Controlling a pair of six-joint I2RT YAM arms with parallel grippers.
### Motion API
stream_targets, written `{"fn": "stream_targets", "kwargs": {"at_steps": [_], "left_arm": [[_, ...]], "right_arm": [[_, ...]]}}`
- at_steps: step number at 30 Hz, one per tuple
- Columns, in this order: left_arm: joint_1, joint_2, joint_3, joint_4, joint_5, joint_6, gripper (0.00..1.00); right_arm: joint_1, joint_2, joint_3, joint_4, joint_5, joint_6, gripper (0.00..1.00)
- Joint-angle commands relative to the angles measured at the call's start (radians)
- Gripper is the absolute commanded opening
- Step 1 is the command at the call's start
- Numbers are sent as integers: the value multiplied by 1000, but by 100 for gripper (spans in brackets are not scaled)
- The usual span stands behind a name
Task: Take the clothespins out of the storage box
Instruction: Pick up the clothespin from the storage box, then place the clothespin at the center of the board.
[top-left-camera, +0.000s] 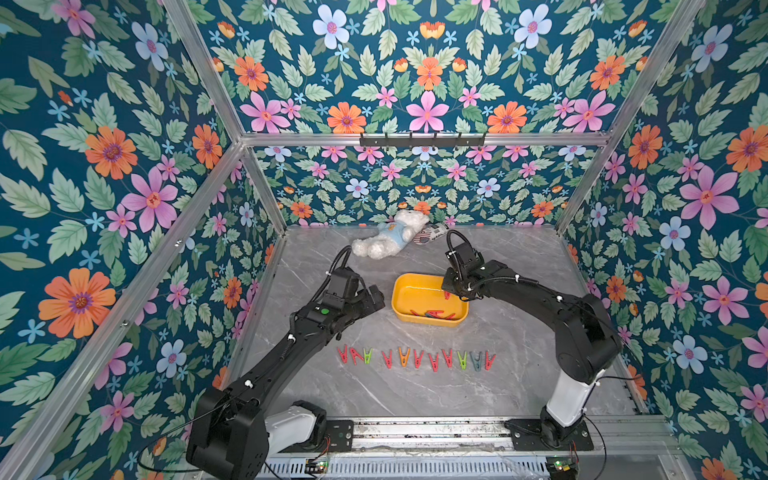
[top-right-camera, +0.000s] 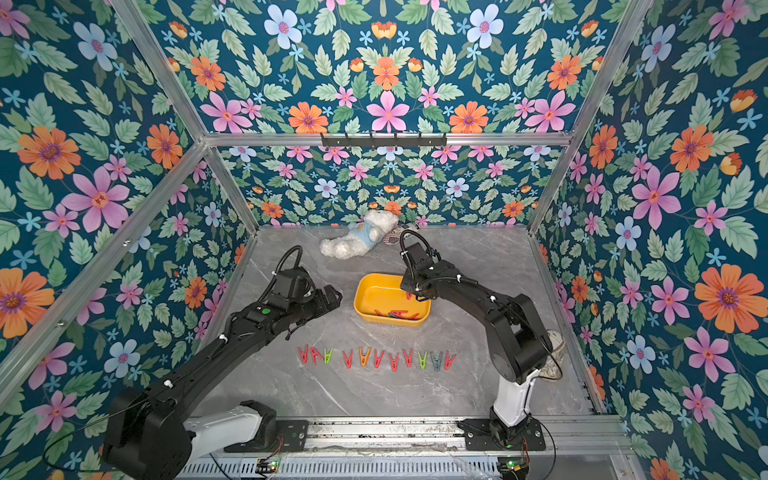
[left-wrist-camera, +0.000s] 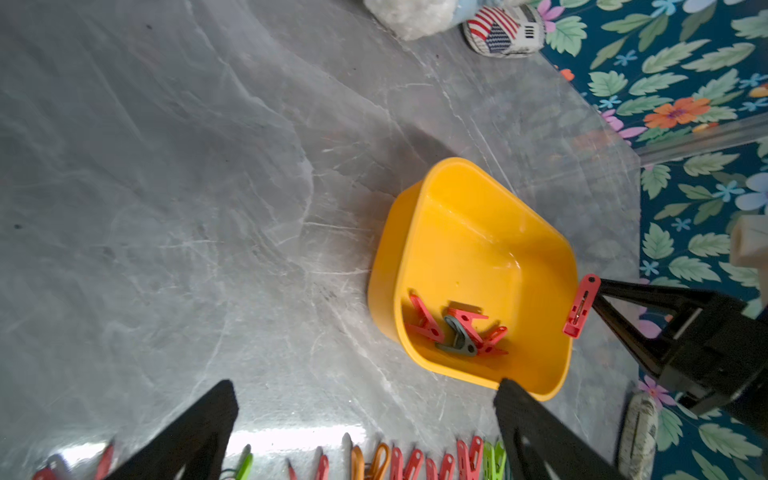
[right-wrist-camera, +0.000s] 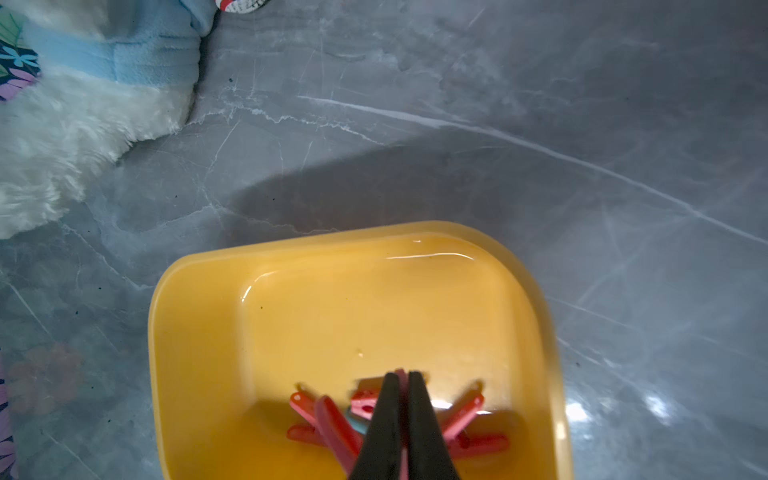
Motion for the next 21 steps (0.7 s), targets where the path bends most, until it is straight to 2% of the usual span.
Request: {"fn": "stream_targets", "kwargs": {"at_steps": [1, 10, 15, 21], "left_arm": [[-40, 30, 35, 58, 22, 37, 100], [-168, 169, 146, 113, 66, 98, 100], [-180, 221, 180, 116, 79, 98, 100], [-184, 249, 196, 116, 83, 95, 100]], "right_arm": [[-10, -70, -78, -30, 47, 7, 0], [-43, -335, -352, -67, 83, 44, 1], [-52, -441, -488, -82, 88, 72, 1], [-64, -500, -626, -80, 90, 96, 1]]}}
